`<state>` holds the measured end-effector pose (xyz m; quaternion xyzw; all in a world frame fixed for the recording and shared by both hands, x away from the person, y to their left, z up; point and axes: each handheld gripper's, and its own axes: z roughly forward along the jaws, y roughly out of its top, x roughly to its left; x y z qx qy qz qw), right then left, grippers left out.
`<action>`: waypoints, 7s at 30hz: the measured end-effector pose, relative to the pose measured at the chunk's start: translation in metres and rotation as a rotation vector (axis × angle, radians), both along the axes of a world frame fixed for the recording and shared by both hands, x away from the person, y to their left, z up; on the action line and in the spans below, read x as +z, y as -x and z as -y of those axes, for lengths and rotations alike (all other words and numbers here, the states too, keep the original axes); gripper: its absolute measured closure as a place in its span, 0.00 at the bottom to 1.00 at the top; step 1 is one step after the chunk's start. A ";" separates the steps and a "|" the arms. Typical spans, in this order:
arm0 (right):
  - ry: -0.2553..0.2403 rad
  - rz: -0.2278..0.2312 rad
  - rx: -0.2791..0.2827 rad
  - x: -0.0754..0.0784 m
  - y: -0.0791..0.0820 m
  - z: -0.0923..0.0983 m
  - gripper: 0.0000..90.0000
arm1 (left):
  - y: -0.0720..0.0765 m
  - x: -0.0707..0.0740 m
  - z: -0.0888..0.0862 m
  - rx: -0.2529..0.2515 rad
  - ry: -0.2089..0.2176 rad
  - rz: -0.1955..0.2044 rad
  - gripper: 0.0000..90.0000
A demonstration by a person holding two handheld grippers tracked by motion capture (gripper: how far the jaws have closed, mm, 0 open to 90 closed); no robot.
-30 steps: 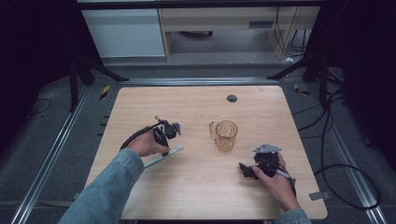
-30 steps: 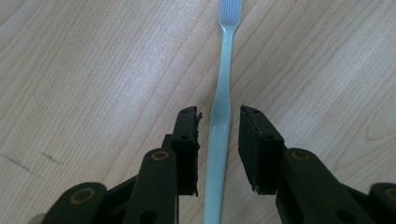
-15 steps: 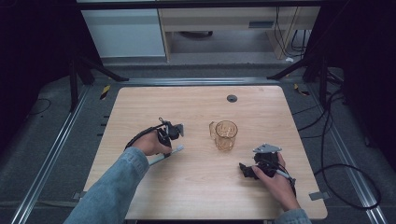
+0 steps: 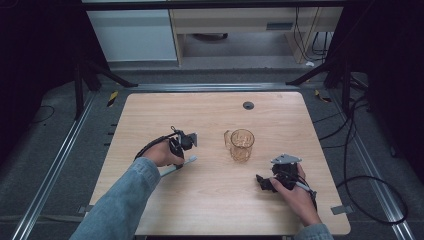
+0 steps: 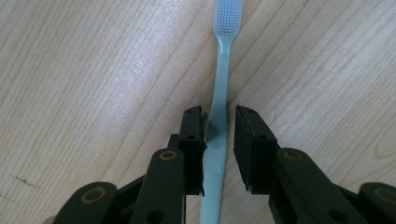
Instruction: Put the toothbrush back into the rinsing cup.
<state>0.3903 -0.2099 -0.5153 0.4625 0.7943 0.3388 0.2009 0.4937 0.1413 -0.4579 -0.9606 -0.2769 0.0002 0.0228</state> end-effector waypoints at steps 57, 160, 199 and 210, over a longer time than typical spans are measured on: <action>-0.002 0.001 0.011 0.000 0.000 0.000 0.00 | 0.002 0.060 0.005 0.027 0.196 0.173 0.88; -0.001 0.000 0.006 0.000 -0.002 0.001 0.00 | 0.041 0.095 0.061 0.236 1.055 1.076 0.88; -0.001 0.001 0.015 0.000 -0.002 0.002 0.00 | 0.029 0.057 0.083 0.214 1.223 1.019 0.88; -0.002 0.000 0.015 0.000 -0.002 0.002 0.00 | 0.027 0.050 0.081 0.222 1.216 1.022 0.88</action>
